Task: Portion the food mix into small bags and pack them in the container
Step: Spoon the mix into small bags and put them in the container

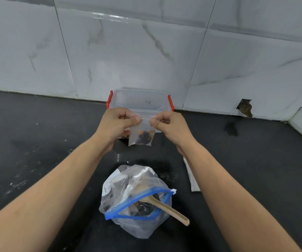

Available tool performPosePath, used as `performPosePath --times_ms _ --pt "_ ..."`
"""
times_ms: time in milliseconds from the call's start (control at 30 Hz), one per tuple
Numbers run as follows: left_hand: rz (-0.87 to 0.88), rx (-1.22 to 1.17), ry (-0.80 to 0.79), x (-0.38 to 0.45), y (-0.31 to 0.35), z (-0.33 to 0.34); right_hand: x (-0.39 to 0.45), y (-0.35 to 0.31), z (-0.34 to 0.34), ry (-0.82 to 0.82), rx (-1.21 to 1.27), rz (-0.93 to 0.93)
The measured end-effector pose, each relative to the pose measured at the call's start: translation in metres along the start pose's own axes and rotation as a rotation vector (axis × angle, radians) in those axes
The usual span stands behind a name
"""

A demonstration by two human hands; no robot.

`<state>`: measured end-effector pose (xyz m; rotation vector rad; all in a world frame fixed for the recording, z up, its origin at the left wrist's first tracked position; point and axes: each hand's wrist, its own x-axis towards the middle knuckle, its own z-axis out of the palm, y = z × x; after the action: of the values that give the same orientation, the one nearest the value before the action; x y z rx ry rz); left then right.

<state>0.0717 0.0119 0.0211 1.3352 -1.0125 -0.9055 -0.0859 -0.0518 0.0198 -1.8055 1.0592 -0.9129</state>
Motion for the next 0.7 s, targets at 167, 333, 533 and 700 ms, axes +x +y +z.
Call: performPosePath --times_ms 167,333,533,700 --pt "0.068 0.090 0.014 0.010 -0.010 -0.001 0.009 0.009 0.000 0.066 -0.109 -0.048" --pt "0.129 0.325 0.070 0.021 -0.012 0.002 0.017 0.007 -0.002 0.102 -0.237 -0.048" --pt "0.008 0.266 0.082 0.020 -0.020 0.003 0.017 0.008 0.006 0.004 -0.315 -0.057" --pt "0.099 0.406 0.156 0.026 -0.019 0.003 0.023 -0.003 0.009 0.084 -0.534 -0.033"
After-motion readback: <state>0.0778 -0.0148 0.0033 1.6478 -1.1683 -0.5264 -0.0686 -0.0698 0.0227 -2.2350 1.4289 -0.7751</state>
